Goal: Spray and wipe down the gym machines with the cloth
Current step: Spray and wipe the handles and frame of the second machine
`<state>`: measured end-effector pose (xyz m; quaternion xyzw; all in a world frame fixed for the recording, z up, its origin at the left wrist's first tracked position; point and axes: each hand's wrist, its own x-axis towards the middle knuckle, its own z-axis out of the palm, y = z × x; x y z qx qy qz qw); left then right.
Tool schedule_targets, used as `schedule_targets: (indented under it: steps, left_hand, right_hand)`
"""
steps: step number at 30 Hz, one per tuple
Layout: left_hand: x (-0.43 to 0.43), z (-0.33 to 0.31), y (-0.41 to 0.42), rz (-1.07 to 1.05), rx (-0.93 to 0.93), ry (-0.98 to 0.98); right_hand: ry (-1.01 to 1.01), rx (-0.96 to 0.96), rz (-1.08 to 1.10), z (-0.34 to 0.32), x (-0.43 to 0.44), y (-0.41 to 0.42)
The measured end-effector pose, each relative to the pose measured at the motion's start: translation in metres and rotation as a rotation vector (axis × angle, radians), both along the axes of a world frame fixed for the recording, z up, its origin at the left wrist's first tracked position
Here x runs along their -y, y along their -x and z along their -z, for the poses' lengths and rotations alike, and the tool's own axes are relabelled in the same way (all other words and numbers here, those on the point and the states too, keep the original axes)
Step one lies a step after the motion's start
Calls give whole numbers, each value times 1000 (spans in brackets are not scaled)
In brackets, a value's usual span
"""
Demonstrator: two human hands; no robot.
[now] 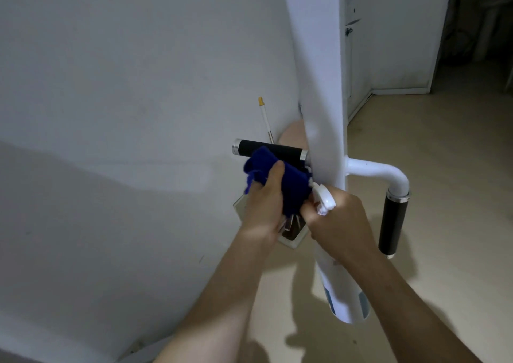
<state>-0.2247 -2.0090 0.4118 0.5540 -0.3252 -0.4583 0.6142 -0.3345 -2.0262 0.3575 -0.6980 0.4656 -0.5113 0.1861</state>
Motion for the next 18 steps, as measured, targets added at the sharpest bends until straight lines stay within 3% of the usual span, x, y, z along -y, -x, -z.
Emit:
schedule_targets:
  steps: [3,6,8,9,13,14,16,18]
  left_hand:
    - [-4,-26,-18,-194,379,188]
    - [26,-45,-30,-162,972,406]
    - [49,-29,-29,-152,1314,376]
    - [55,-14,-27,-185,1374,412]
    - [44,42,-19,-168,1306,581]
    - [35,52,-17,-132,1216,549]
    - [20,66,-3,-22,851,326]
    - [5,85,0,84,779,158]
  right_hand:
    - [222,-213,49,-5,6,12]
    - [455,-339,106,-6,6,11]
    - [336,-214,113,-10,5,11]
    - [259,-160,88,-13,4,13]
    - [221,-104,49,-10,9,24]
    - [252,-122,49,-7,12,26]
    - [284,-149,36,-6,14,30]
    - [277,-163,28,-6,18,36]
